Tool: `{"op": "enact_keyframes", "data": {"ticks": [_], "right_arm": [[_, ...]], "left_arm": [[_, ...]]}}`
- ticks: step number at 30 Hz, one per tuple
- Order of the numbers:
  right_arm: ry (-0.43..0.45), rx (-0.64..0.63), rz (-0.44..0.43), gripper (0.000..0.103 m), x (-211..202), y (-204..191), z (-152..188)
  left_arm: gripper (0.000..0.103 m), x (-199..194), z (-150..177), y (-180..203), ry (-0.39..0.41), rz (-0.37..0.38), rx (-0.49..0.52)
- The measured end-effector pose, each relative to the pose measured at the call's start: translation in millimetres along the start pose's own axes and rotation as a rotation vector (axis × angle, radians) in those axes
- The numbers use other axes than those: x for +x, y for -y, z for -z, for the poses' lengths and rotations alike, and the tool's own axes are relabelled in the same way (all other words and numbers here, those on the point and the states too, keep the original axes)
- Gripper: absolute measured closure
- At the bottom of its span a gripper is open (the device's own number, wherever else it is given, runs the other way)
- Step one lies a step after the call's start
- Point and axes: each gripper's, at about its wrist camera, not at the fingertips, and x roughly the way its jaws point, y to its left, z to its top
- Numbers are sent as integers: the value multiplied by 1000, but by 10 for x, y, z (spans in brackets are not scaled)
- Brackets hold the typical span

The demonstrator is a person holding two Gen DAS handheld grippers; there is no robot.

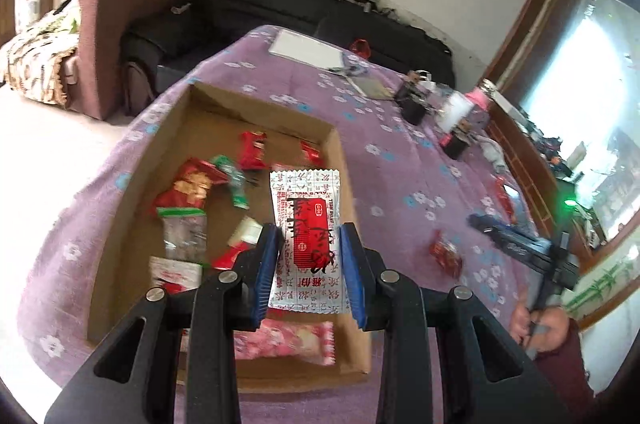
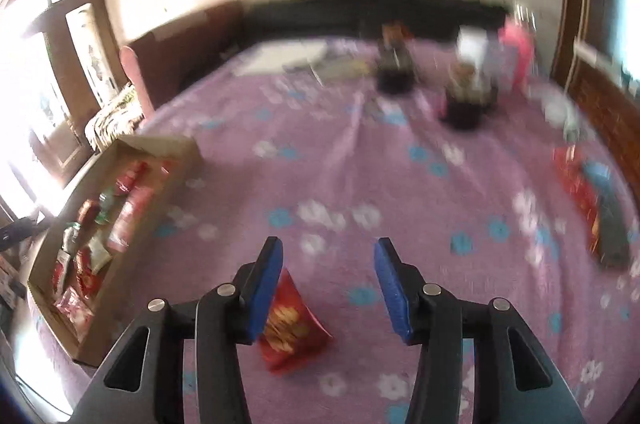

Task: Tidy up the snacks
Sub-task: 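Carry the white packet and red-and-gold packet into the box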

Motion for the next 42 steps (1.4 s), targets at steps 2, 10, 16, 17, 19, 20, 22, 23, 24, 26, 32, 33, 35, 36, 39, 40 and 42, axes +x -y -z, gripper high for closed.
{"op": "enact_keyframes", "data": {"ticks": [2,10,16,17,19,20,22,23,24,26,32,33,35,36,39,40,42], "right_arm": [[-46,35,-58,53,79,45,68],[-89,-101,-90,46,296,-320,255],[-55,-168,-16,56,260,-515,400],[-38,-161,-20,57,220,-511,406],[-3,-159,-11,57,116,-515,409],[4,-154,-19,57,72,-511,404],[20,-145,-38,57,-46,-506,399],[29,-147,-40,57,-100,-512,400],[38,-148,-45,57,-159,-520,402],[51,-148,-64,57,-268,-540,411],[76,-158,-83,57,-460,-618,452],[81,-165,-85,57,-492,-642,462],[91,-175,-87,57,-547,-686,481],[95,-179,-88,57,-572,-711,491],[106,-190,-90,57,-644,-765,514],[109,-193,-90,57,-667,-779,520],[115,-198,-93,57,-711,-803,529]], "left_arm": [[74,21,32,89,-8,27,10],[74,122,200,484,-48,56,63],[74,170,298,691,-48,20,114],[74,172,311,706,-49,20,117],[74,167,332,735,-49,12,123],[74,156,347,744,-47,6,128],[74,143,368,765,-42,-11,138],[74,136,376,777,-39,-22,143],[74,130,384,782,-36,-29,147],[74,109,400,805,-27,-44,157],[74,43,459,905,11,-108,208],[74,27,464,917,18,-115,215],[74,-17,477,943,37,-137,231],[74,-29,480,954,43,-144,236],[74,-87,493,980,63,-163,251],[74,-107,497,983,70,-170,254],[74,-132,505,995,80,-182,260]]}}
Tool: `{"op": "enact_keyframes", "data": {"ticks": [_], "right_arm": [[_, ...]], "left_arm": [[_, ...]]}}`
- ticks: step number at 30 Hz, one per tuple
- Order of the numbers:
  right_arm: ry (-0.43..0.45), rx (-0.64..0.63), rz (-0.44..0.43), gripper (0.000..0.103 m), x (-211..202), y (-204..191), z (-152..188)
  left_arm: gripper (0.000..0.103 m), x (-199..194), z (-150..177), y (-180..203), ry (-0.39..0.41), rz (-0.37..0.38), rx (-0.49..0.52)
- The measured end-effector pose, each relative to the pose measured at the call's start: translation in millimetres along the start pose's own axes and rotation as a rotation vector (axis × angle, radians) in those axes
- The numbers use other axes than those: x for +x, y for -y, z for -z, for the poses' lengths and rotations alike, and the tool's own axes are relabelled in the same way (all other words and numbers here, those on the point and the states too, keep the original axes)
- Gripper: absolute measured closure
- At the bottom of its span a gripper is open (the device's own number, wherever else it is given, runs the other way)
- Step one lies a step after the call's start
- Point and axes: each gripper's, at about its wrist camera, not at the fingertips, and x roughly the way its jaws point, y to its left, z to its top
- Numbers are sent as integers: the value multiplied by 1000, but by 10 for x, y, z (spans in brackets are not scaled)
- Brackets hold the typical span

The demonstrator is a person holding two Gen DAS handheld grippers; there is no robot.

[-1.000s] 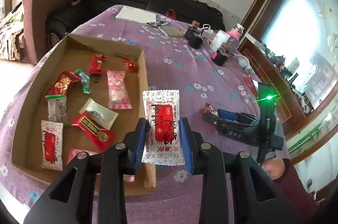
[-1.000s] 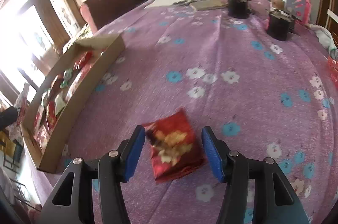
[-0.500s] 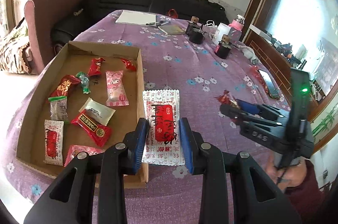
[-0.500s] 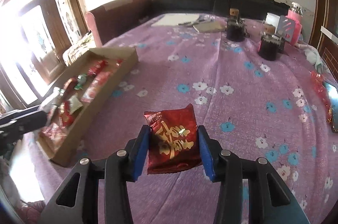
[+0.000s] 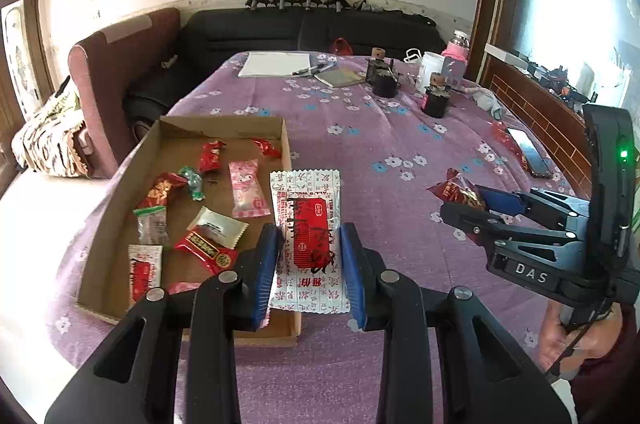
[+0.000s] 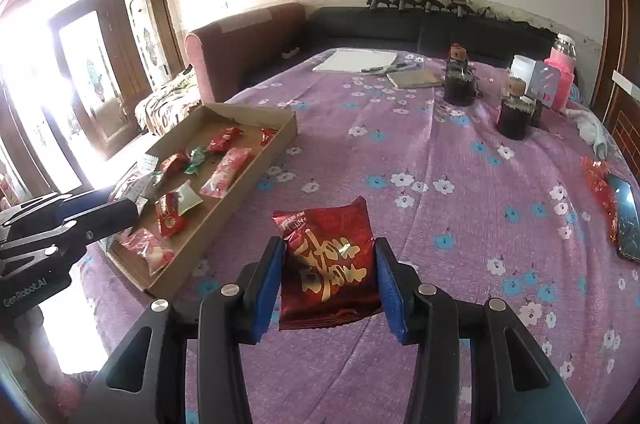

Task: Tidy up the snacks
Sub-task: 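Carry the white packet and red-and-gold packet into the box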

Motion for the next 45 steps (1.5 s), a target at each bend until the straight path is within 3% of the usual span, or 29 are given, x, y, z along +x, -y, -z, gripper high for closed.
{"op": "enact_keyframes", "data": {"ticks": [14,29,38,45], "right_arm": [[33,-33,-21,57,-222,-202,-97],[16,-77,-97,57,-19,-616,-296],[-3,-100,-163,57,235,-921,-555],[-72,-111,-206,58,671,-1193,-668]], "left_arm": [[74,-170,-4,-90,47,-72,14],[74,-20,-22,-574,16,-115,-52],[74,-5,-460,-1176,4,-83,-126],[74,476,-776,-1423,-78,-83,-146]]}}
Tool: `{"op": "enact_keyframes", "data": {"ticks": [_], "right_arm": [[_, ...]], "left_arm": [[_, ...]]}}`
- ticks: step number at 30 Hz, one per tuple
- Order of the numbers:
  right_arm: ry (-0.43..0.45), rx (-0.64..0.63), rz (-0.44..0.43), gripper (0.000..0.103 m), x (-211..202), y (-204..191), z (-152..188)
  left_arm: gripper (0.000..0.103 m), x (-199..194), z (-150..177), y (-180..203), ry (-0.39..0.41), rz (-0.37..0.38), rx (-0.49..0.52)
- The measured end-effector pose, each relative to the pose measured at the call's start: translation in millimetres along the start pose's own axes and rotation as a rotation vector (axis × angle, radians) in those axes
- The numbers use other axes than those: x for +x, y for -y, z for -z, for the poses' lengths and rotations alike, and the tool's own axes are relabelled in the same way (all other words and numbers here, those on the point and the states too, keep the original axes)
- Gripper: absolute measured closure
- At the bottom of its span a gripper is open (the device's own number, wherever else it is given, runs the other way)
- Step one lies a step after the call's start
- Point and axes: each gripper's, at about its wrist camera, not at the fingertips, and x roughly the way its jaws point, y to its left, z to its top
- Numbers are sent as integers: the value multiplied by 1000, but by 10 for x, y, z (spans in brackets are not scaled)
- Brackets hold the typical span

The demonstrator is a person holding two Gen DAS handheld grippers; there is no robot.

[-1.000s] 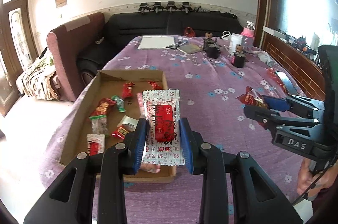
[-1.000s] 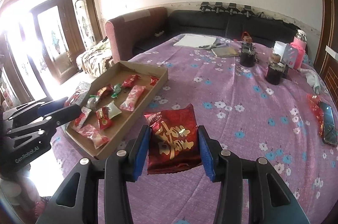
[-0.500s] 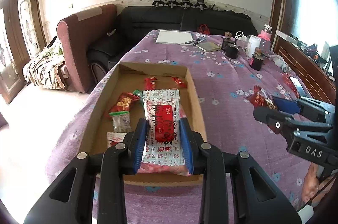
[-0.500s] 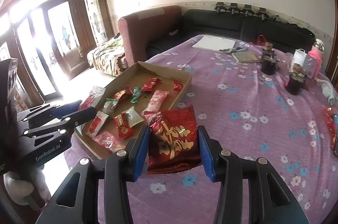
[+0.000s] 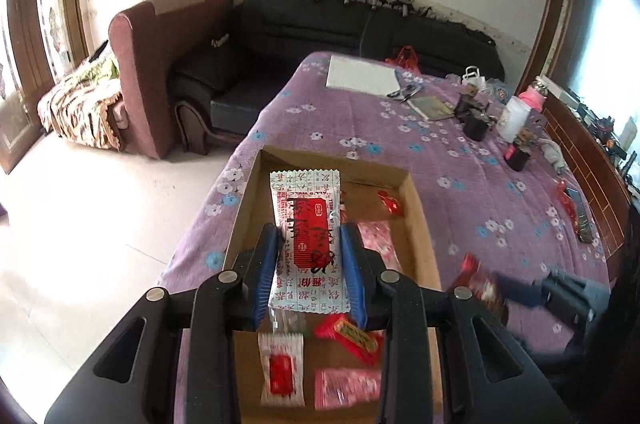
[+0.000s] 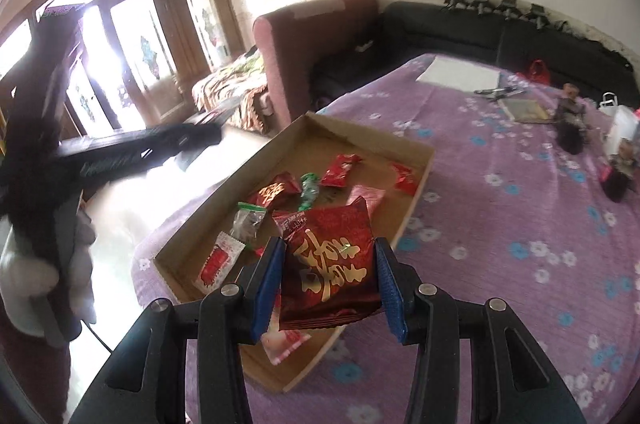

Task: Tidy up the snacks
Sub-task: 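Carry the white packet and red-and-gold packet into the box, then open both grippers to drop the packets into the box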

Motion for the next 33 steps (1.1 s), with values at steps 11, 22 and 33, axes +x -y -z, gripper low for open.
{"op": "enact_keyframes", "data": {"ticks": [11,22,33], "right_arm": [[-97,-11,-41,57,869,-1,-330],[-144,-11,-9,55,1228,90,-300],[-55,22,1,47,787,137,-219]], "left_arm": [[74,1049,-385,-61,-137,38,-23],[72,1495,-327,-189,-216,-34,-40],[45,1223,-320,-193,-173,12,-70]]}}
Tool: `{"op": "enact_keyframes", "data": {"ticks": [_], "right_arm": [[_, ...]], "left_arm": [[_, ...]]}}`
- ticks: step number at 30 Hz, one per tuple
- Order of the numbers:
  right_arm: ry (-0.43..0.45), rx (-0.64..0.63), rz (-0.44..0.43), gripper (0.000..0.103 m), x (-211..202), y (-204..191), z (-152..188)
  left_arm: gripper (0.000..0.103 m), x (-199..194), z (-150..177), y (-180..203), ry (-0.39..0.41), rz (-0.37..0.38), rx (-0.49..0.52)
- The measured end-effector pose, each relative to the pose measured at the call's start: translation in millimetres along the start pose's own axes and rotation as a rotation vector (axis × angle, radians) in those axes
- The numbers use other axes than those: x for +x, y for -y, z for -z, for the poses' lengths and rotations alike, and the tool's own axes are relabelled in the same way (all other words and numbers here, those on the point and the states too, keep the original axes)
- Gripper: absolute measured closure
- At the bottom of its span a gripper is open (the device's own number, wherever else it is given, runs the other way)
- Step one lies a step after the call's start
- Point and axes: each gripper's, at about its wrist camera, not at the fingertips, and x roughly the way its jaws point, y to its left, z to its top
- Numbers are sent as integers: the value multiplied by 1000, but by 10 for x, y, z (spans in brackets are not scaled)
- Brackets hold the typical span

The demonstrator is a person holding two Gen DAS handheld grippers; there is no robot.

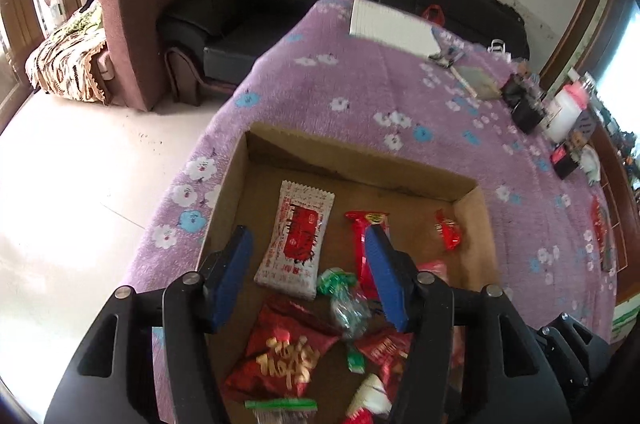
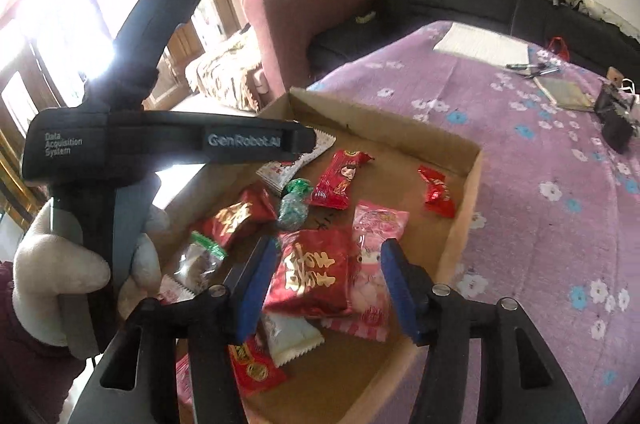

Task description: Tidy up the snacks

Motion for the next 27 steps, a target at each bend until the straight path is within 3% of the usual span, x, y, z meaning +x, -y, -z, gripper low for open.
{"op": "enact_keyframes", "data": {"ticks": [4,9,13,17,19,22,23,25,27], "right_arm": [[50,-9,19,46,-272,15,94],[114,23,43,34,-631,84,294],[138,67,46,34,-854,134,507],[158,110,61,33,-999,144,716],[166,131,74,33,-1046,138,828],[173,137,101,33,-1079,84,959],[175,135,116,33,-1094,64,996],[173,138,134,32,-1109,33,1070],[168,156,141,29,-1123,36,1145]], "left_arm": [[45,-338,85,53,72,-25,6],[44,-804,341,137,178,-65,5],[27,-1151,635,209,309,-117,-17],[25,-1433,994,329,454,-202,-48],[16,-1564,1214,389,528,-213,-82],[15,-1724,1465,459,616,-241,-117],[9,-1770,1539,500,643,-265,-115],[0,-1820,1623,579,663,-315,-102],[0,-1867,1707,616,674,-328,-100]]}}
